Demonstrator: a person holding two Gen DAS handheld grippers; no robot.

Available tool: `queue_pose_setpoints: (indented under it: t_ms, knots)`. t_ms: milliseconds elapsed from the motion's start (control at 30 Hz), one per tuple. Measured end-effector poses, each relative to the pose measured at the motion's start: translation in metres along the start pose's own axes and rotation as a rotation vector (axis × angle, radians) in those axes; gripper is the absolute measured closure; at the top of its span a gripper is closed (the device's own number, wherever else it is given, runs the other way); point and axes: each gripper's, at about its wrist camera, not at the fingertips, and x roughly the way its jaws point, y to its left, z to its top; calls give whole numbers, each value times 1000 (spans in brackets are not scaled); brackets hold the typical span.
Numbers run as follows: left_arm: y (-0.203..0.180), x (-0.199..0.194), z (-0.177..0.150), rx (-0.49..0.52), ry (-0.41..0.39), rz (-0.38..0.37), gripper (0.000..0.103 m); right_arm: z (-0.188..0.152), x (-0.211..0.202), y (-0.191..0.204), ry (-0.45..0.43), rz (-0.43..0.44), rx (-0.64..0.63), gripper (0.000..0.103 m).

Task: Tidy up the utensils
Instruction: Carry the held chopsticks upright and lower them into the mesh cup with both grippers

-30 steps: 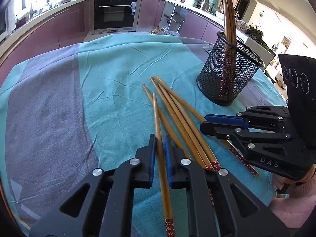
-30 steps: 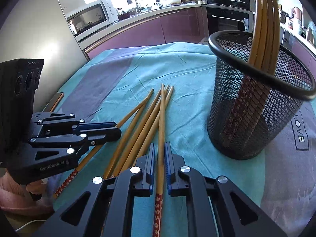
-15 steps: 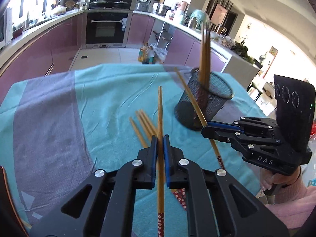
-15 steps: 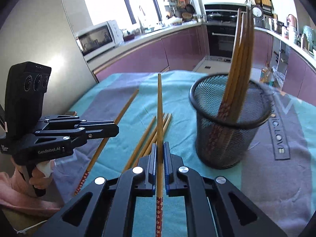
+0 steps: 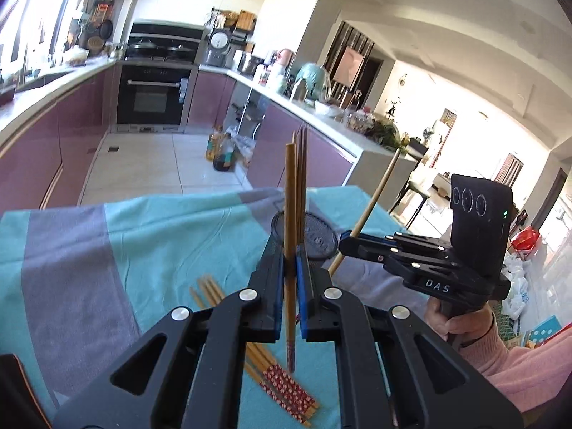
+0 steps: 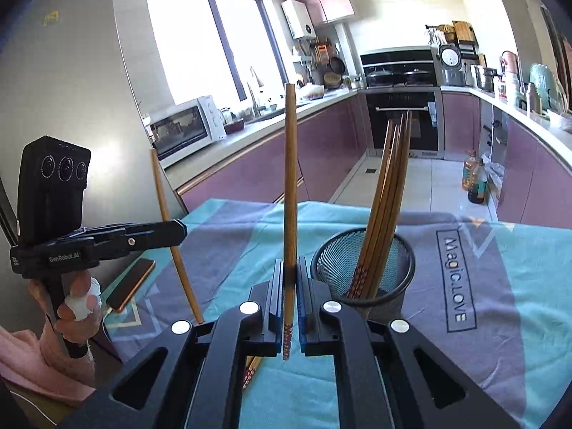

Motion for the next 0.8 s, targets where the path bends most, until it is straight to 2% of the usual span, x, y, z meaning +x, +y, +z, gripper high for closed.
queue_pose_setpoints:
  t_ms: [467,533,800]
  knots:
    - [-40,-3,76,72,-164,-32,96,48,-36,-12,-130,-56,-37,97]
    - [-46,0,84,80,-182,-17,96,52,-38,-16,-142,-66,-34,97]
    - [-52,30,91,80,-149,22,96,60,-24,-30,-136,-91,-14,97]
